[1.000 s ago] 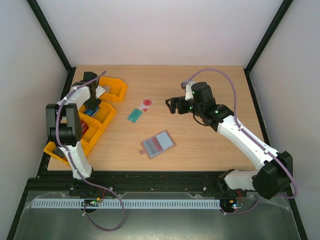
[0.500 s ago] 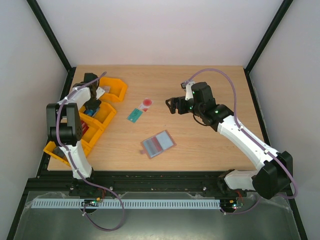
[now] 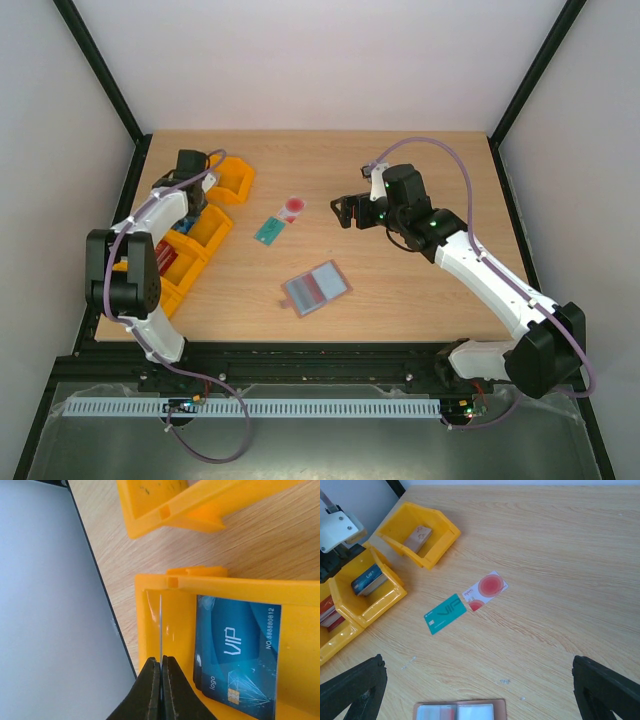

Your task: Take the credit cards out of the card holder

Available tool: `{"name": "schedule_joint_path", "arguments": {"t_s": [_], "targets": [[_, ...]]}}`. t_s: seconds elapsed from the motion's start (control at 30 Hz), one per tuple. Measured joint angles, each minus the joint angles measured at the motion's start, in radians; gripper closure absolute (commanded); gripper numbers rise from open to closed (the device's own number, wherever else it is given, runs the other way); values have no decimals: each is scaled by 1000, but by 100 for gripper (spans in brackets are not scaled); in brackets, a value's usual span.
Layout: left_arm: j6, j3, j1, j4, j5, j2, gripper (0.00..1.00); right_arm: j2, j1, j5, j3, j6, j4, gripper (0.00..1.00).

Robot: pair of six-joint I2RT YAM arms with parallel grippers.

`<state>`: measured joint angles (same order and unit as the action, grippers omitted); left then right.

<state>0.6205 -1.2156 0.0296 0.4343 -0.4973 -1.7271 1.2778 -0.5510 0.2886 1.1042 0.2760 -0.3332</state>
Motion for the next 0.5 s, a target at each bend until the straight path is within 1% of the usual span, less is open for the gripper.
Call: {"name": "schedule_joint_path", "arguments": {"t_s": [0.07,0.2,0.5], "targets": [[0,11,26,-14,-18,13,98,0,0,1,0,0,0,1],[-5,57,33,-47,-42,19,98,0,0,6,0,0,0,1],[-26,136,66,-93,-46,19,98,0,0,17,0,-2,0,1]]}}
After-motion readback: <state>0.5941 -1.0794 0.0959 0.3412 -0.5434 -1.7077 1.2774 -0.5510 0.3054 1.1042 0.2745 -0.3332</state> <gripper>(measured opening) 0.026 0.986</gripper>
